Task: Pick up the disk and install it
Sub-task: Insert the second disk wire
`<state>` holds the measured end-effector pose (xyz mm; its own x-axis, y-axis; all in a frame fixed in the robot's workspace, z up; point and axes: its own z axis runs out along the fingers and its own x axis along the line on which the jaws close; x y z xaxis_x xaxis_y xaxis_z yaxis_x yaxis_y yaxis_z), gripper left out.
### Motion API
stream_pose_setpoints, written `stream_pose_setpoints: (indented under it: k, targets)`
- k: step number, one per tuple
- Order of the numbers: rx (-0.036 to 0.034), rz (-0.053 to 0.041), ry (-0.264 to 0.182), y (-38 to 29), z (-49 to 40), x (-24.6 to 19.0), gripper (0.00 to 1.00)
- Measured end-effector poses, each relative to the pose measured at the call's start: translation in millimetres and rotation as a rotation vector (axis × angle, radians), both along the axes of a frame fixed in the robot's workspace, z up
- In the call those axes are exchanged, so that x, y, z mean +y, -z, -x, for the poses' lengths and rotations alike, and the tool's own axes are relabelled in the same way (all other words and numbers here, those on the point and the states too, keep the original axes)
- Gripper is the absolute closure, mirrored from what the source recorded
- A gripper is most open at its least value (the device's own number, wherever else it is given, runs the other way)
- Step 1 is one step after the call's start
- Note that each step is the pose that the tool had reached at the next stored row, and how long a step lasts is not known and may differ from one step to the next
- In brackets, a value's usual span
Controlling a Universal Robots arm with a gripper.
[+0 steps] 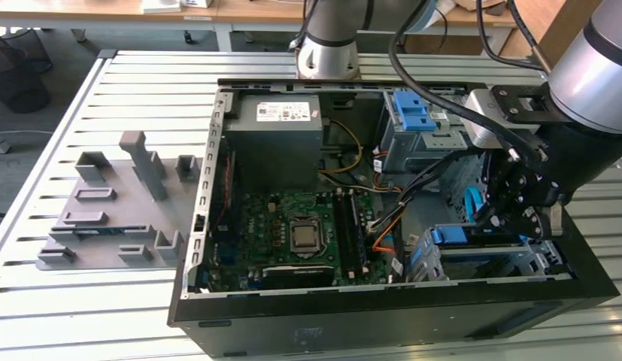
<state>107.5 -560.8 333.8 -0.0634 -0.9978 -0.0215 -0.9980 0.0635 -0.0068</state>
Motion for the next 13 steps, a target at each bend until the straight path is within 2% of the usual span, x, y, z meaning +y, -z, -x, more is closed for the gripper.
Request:
stream_pose_setpoints:
  k: [13]
  targets:
    - [0.0000,0.0002,0.000,-4.0,0.0,-0.1,0.83]
